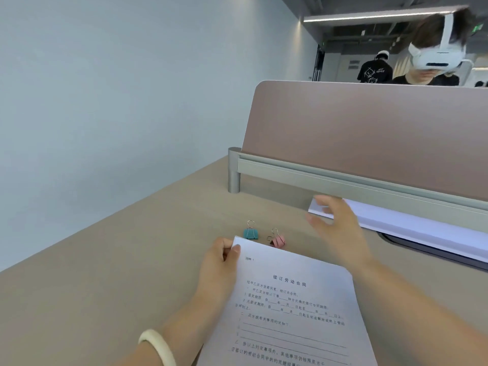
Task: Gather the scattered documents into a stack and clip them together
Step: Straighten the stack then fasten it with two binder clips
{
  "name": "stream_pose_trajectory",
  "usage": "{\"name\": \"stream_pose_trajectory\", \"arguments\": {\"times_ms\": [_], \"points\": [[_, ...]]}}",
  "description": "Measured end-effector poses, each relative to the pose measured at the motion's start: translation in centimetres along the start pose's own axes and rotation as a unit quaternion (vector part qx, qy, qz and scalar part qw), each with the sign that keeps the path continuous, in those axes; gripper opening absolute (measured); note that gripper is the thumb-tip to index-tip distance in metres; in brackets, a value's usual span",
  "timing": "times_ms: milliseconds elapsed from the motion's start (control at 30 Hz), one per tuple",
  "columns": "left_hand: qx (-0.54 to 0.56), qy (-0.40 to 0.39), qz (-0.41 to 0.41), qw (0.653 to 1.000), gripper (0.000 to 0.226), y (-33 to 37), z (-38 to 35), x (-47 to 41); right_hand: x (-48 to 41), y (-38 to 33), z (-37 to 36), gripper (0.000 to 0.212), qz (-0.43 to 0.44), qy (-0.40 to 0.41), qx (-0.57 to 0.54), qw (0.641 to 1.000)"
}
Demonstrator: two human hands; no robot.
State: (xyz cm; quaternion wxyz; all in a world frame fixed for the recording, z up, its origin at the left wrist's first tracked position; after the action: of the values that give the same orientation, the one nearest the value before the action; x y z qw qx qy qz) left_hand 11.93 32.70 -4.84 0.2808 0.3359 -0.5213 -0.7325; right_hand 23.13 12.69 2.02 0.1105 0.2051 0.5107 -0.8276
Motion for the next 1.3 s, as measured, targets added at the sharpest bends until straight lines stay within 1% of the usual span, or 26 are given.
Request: {"name": "stream_pose_trajectory", "arguments": {"times_ms": [33, 100, 133, 167, 200, 267, 300, 367, 433, 467, 533, 600, 667, 767, 867, 900, 1000, 1033, 1100, 1233, 1300], "points": [[0.002, -0.001, 0.004, 1.000, 0.019, -0.1, -0.1, 0.0, -1.1, -1.4, -2.8, 0.032, 0.047, -0.063, 0.042, 0.996], [-0.001, 0.001, 0.014, 1.000, 0.023, -0.5, -0.1, -0.2, -1.8, -2.9, -9.0, 0.035, 0.102, -0.202, 0.123, 0.966], [-0.002, 0.004, 0.022, 1.000, 0.024, -0.7, 0.0, -0.2, -1.8, -2.9, -11.6, 0.040, 0.116, -0.245, 0.166, 0.948], [-0.002, 0.007, 0.028, 1.000, 0.024, -0.8, 0.0, -0.2, -1.7, -2.7, -13.5, 0.043, 0.128, -0.270, 0.206, 0.932], [0.000, 0.007, 0.031, 1.000, 0.023, -0.9, 0.0, -0.2, -1.8, -2.2, -15.0, 0.041, 0.140, -0.280, 0.233, 0.921], [0.006, 0.003, 0.029, 1.000, 0.023, -0.9, 0.0, -0.2, -1.8, -1.2, -16.5, 0.021, 0.149, -0.284, 0.253, 0.913], [0.009, 0.001, 0.027, 1.000, 0.023, -0.9, -0.1, -0.2, -1.8, -0.9, -16.6, 0.021, 0.137, -0.283, 0.247, 0.917], [0.012, -0.003, 0.023, 1.000, 0.024, -0.8, 0.0, -0.2, -1.9, -0.7, -15.9, 0.027, 0.119, -0.267, 0.218, 0.931], [0.014, -0.005, 0.020, 1.000, 0.026, -0.7, 0.0, -0.3, -1.9, -1.3, -14.6, 0.038, 0.118, -0.247, 0.173, 0.946], [0.013, -0.005, 0.019, 1.000, 0.027, -0.6, 0.0, -0.3, -1.8, -1.6, -13.9, 0.039, 0.109, -0.241, 0.140, 0.954], [0.011, -0.008, 0.015, 1.000, 0.028, -0.4, 0.0, -0.1, -1.5, -2.1, -12.5, 0.032, 0.052, -0.251, 0.058, 0.965], [0.015, -0.017, 0.011, 1.000, 0.028, -0.1, -0.1, 0.3, -0.7, -2.5, -11.7, 0.025, 0.002, -0.285, -0.015, 0.958], [0.024, -0.026, 0.008, 0.999, 0.027, 0.1, -0.2, 0.6, 0.1, -3.0, -11.2, 0.021, -0.024, -0.311, -0.047, 0.949], [0.033, -0.026, 0.004, 0.999, 0.027, 0.2, -0.2, 0.8, 1.2, -3.6, -10.4, 0.015, -0.047, -0.340, -0.049, 0.938], [0.033, -0.024, 0.007, 0.999, 0.027, 0.3, -0.1, 0.8, 1.5, -3.7, -9.7, 0.025, -0.048, -0.350, -0.027, 0.935], [0.034, -0.026, 0.007, 0.999, 0.027, 0.2, -0.1, 0.8, 1.5, -3.7, -9.6, 0.026, -0.045, -0.352, -0.021, 0.935], [0.045, -0.032, 0.009, 0.998, 0.023, 0.1, -0.3, 0.8, 0.9, -3.5, -9.6, 0.014, -0.033, -0.346, -0.018, 0.938], [0.044, -0.033, 0.008, 0.998, 0.021, 0.0, -0.4, 0.8, 0.7, -3.5, -9.5, 0.012, -0.026, -0.338, -0.022, 0.941], [0.039, -0.035, 0.006, 0.999, 0.019, -0.1, -0.5, 0.7, 0.5, -3.7, -9.3, 0.013, -0.008, -0.329, -0.030, 0.944], [0.046, -0.040, 0.011, 0.998, 0.019, -0.3, -0.6, 0.8, 1.2, -3.7, -9.4, 0.011, 0.016, -0.354, -0.022, 0.935], [0.055, -0.042, 0.013, 0.998, 0.014, -0.2, -0.6, 0.9, 1.1, -3.6, -9.4, 0.011, 0.022, -0.349, -0.023, 0.937]]}}
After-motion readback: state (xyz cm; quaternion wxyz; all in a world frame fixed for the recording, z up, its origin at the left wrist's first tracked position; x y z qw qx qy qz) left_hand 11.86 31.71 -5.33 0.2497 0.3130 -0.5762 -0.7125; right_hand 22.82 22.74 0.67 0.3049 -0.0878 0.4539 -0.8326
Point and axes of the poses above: each hand's wrist, its own x-axis away from the middle knuckle, its own z-axis out of the back of the hand, y = z × x, the point moved 7 cm from there along -x, towards the middle knuckle, and after that the axes turned 15 degrees about y, right-handed, at the moved point
